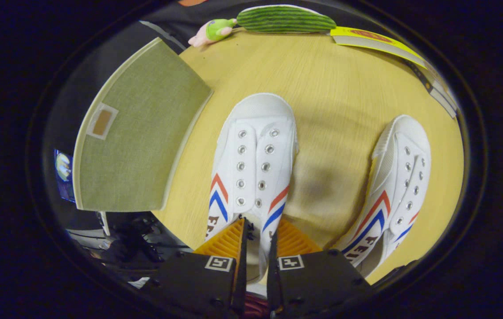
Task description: Open the storage box then place both shoes into the box .Put the left shoe in first, then the right shoe, with the right side of both shoes facing outward in a uniform manner.
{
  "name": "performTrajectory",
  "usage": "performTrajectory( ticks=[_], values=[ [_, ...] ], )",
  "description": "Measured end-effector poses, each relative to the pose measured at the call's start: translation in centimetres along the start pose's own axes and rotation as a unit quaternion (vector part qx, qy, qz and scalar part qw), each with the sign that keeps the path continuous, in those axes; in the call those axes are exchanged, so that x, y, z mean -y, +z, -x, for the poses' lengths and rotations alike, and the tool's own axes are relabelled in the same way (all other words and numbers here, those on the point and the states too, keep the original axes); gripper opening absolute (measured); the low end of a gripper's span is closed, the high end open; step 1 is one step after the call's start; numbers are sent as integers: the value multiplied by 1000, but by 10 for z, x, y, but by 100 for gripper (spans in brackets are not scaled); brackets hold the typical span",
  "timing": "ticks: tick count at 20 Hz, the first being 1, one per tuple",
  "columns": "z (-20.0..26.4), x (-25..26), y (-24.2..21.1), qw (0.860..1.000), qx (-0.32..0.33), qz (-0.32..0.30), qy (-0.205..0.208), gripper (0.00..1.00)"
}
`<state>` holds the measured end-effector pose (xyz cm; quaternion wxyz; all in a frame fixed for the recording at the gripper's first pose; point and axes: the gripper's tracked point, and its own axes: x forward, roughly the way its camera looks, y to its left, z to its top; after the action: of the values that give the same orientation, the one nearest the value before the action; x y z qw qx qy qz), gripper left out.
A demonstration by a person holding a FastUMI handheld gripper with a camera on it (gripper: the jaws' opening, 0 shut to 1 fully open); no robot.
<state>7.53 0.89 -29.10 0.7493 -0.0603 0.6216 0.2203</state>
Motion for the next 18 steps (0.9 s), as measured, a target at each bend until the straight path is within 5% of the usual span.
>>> performTrajectory(
  ticks=[2, 9, 14, 18],
  values=[
    [1, 4, 0, 997, 25, -57, 54, 6],
    [14, -20, 13, 971, 84, -117, 193, 6],
    [47, -47, 48, 951, 157, -109, 242, 5],
    [98, -74, 76, 954, 196, -80, 211, 5]
  ],
)
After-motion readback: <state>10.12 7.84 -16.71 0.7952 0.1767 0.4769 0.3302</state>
